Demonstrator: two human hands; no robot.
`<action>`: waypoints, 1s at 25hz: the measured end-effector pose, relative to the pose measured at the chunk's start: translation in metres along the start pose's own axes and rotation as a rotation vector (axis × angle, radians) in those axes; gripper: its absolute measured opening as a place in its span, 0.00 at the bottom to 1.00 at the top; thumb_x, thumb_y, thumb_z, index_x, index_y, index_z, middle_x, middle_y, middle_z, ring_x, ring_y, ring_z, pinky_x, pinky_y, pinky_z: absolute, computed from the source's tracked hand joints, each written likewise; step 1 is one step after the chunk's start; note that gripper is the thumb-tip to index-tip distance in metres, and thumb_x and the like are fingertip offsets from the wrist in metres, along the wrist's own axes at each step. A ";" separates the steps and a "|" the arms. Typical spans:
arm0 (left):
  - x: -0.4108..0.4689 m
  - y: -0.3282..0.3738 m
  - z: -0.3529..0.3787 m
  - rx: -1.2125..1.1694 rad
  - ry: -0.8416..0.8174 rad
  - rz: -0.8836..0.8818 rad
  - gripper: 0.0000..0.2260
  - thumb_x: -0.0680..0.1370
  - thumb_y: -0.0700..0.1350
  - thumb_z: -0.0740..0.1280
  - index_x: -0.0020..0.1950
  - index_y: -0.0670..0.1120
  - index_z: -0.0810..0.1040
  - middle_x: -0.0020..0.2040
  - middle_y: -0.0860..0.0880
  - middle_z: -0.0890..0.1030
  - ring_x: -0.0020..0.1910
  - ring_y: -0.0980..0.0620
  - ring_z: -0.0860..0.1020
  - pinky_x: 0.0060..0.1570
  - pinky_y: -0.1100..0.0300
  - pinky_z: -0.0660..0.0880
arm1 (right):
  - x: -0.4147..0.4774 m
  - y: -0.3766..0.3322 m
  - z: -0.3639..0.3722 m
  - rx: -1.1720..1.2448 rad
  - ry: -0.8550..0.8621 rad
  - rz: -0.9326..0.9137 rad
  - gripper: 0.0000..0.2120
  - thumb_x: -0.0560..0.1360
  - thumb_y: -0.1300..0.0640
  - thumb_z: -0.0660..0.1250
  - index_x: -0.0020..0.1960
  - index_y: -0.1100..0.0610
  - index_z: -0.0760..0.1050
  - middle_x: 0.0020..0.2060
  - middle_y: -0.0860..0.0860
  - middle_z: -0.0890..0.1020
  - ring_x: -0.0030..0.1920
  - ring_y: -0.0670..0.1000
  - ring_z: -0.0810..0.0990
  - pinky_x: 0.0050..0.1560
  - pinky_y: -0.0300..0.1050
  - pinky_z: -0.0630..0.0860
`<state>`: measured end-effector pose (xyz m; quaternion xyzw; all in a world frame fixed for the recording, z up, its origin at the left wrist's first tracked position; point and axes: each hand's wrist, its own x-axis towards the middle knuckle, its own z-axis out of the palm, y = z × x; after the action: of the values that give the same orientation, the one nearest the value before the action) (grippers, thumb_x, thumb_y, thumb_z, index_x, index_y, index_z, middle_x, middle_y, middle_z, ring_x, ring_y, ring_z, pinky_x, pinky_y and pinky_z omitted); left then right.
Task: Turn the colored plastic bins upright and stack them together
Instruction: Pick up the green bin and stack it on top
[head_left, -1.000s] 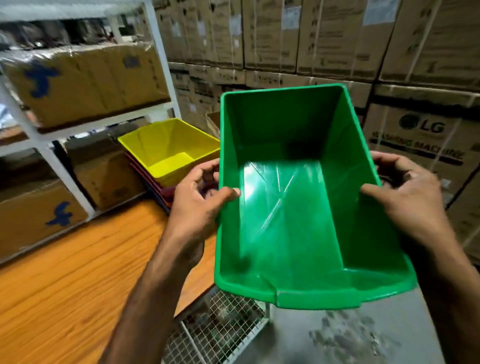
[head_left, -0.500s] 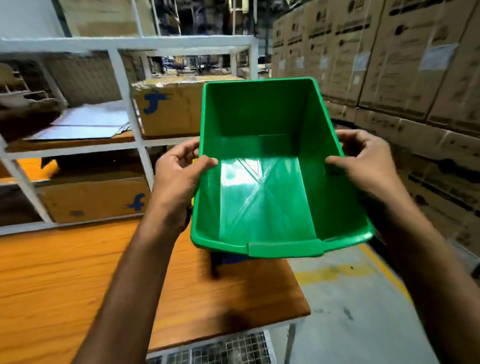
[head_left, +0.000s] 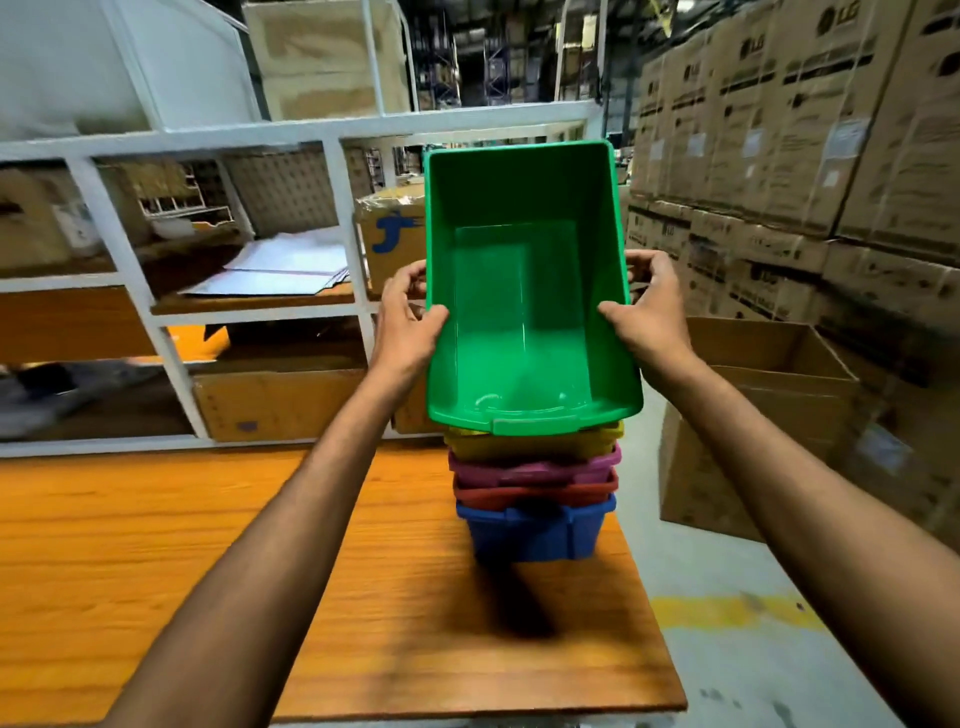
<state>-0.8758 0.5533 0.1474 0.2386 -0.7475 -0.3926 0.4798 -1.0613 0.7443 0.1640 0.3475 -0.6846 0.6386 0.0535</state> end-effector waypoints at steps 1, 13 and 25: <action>0.004 -0.010 0.000 0.025 0.009 -0.006 0.25 0.72 0.44 0.67 0.69 0.54 0.73 0.62 0.45 0.78 0.60 0.46 0.79 0.60 0.46 0.81 | 0.002 0.003 0.004 -0.012 -0.005 -0.009 0.26 0.69 0.71 0.72 0.64 0.59 0.72 0.55 0.51 0.79 0.58 0.56 0.80 0.59 0.55 0.81; 0.041 -0.047 0.023 -0.070 -0.137 -0.329 0.18 0.77 0.33 0.67 0.67 0.39 0.79 0.59 0.40 0.84 0.59 0.41 0.83 0.61 0.42 0.80 | 0.030 0.036 0.027 -0.004 -0.057 0.300 0.18 0.72 0.74 0.69 0.60 0.64 0.80 0.51 0.59 0.84 0.46 0.53 0.82 0.36 0.38 0.80; 0.043 -0.070 0.040 0.060 -0.226 -0.625 0.08 0.78 0.38 0.72 0.57 0.42 0.83 0.59 0.42 0.84 0.47 0.51 0.82 0.44 0.58 0.81 | 0.044 0.080 0.045 0.021 -0.140 0.687 0.08 0.70 0.74 0.67 0.48 0.66 0.74 0.38 0.57 0.78 0.43 0.58 0.81 0.45 0.51 0.80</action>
<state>-0.9317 0.4960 0.1039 0.4255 -0.6977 -0.5226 0.2431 -1.1216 0.6803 0.1118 0.1404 -0.7569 0.6010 -0.2150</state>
